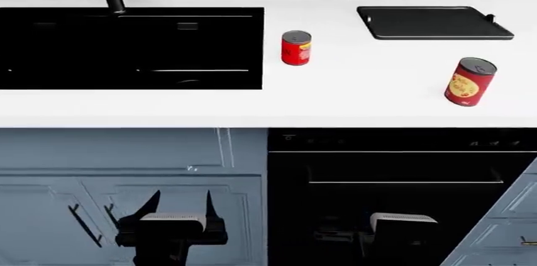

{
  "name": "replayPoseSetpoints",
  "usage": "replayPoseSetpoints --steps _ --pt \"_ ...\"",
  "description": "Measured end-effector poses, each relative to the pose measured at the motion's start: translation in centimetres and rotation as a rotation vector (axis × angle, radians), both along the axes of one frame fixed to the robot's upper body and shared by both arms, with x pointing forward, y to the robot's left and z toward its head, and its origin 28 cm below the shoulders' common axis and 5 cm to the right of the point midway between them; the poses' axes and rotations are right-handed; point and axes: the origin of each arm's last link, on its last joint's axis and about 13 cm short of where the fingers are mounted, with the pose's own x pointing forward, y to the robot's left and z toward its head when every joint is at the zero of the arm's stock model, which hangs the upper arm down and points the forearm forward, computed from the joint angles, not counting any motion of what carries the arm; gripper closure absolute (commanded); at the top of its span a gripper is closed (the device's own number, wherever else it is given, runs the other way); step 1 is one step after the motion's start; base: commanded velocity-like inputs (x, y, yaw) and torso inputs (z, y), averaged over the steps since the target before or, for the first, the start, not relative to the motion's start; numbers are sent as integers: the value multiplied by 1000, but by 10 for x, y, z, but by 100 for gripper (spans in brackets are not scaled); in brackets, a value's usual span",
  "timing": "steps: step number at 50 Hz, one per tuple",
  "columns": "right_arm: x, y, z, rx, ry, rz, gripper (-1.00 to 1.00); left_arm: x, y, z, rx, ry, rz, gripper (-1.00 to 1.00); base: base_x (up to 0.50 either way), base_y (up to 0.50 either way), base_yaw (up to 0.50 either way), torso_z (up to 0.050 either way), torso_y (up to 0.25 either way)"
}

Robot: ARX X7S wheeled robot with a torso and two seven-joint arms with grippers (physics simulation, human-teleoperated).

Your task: Pick the cans from the counter and place them in their designated side in the cabinet.

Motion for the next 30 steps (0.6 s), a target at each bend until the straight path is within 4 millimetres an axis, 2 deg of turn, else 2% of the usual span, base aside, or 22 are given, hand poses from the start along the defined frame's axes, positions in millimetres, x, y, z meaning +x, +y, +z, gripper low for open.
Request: replayPoseSetpoints --steps 30 --pt "1 0 0 6 -1 -7 -100 -1 0 0 -6 -1 6 -100 49 -500 0 0 0"
